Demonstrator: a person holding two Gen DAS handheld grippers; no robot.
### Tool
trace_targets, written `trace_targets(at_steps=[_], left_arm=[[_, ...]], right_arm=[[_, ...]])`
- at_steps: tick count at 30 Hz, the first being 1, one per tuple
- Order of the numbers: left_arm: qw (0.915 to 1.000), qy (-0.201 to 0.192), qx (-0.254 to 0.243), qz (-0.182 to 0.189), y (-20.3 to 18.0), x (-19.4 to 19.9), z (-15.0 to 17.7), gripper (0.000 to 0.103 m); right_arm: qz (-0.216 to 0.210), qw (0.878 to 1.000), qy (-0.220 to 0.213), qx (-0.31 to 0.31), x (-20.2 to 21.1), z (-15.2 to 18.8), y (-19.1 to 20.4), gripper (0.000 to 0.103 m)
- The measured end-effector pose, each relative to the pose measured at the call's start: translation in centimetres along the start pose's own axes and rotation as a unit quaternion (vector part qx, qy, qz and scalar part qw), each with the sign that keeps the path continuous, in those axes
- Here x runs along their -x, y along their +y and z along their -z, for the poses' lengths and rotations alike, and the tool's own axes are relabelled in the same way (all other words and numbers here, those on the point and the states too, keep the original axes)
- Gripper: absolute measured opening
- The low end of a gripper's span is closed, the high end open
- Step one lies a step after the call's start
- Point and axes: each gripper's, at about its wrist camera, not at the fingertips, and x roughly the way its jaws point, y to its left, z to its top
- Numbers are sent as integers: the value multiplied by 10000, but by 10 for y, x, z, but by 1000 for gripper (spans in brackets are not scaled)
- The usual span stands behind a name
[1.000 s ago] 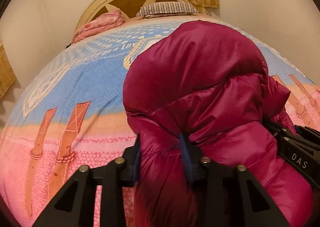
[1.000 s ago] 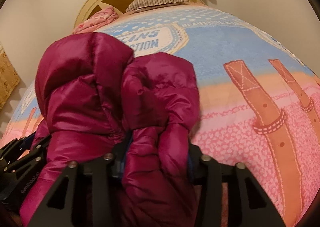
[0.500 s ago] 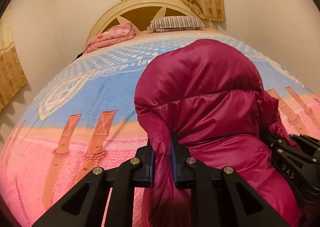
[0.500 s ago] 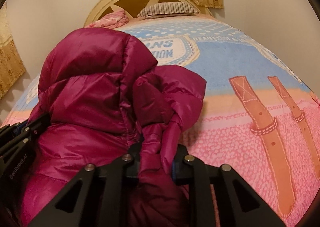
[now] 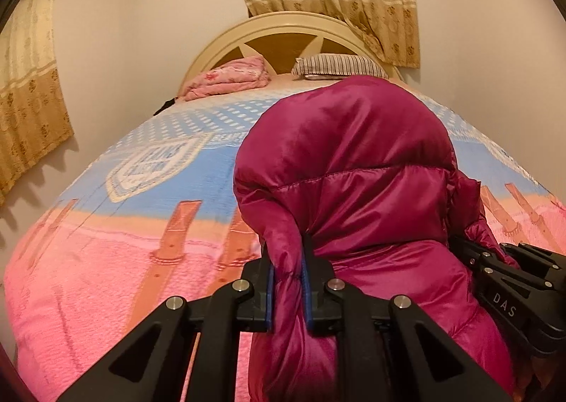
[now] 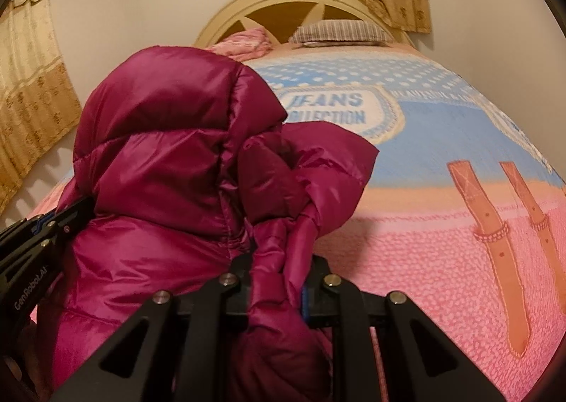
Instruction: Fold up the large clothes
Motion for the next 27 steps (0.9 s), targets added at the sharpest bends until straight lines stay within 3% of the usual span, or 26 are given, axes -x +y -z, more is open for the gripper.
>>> trace_targets(at_steps=[27], left_arm=[[9964,-72,767,-361,108,36,18,11]], right_arm=[[-599,9960,-16,659,-8,-9,86,19]])
